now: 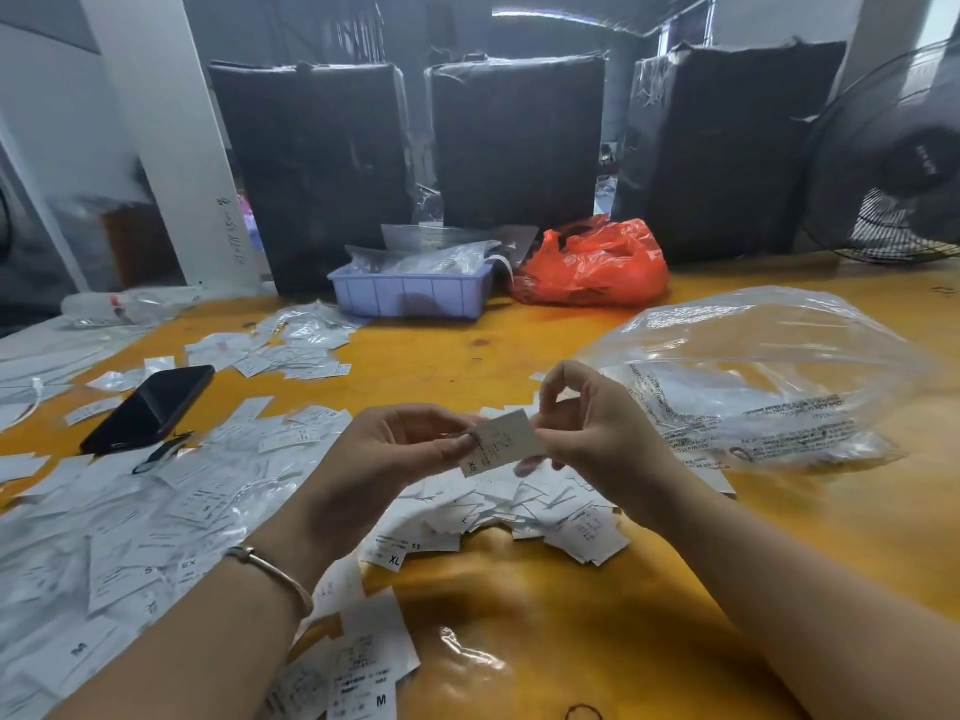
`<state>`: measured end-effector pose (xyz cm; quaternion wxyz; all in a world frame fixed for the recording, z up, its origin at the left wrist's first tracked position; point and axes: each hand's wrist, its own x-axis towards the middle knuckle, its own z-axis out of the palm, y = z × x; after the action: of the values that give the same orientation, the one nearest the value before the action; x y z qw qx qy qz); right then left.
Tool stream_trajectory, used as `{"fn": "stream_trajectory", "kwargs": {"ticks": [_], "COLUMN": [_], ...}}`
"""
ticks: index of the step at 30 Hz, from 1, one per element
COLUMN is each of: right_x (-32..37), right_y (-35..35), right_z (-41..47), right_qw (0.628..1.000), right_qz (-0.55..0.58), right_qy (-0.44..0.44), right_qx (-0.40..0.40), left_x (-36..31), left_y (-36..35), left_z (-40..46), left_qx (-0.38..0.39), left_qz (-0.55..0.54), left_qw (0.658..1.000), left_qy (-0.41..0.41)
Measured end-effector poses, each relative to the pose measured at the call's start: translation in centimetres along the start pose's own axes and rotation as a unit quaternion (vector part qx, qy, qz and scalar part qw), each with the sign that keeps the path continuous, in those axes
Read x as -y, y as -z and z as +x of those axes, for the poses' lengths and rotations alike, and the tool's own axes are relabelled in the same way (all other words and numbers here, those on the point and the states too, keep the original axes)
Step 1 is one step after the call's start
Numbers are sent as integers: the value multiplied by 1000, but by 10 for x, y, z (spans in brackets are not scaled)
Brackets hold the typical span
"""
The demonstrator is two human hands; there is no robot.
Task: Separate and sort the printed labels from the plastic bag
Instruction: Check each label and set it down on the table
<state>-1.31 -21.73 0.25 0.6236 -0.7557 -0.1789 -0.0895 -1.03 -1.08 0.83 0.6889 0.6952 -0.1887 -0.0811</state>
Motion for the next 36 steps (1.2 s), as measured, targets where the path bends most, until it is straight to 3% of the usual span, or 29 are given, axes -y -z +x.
{"fn": "stream_trajectory", "kwargs": {"ticks": [4,10,14,20,25,31,36], "right_x": [1,1,-3,-3,-5,-8,8], "right_y": [-2,1,2,14,17,13,12], "right_z": [-1,-2,0,4,2,3,-1], "right_qw": [1000,998,1000,990,987,991,982], "right_qz": [7,-21,-22,120,101,3,0], "right_qy": [-1,-38,-13,-44,-1,43,118], "right_qx": [16,51,-6,-61,-122,-128,-146], "left_x": [3,5,0,4,4,0,-1], "left_y": [-1,-3,0,7,3,-1,-2], "left_z": [2,2,2,3,2,0,-2], "left_qx": [-63,-57,-62,-147,-129,-68,-59], "left_qz": [32,69,62,72,126,96,96], "left_qw": [997,996,996,986,983,992,992], "left_qy": [19,26,31,28,-26,-37,-57]}}
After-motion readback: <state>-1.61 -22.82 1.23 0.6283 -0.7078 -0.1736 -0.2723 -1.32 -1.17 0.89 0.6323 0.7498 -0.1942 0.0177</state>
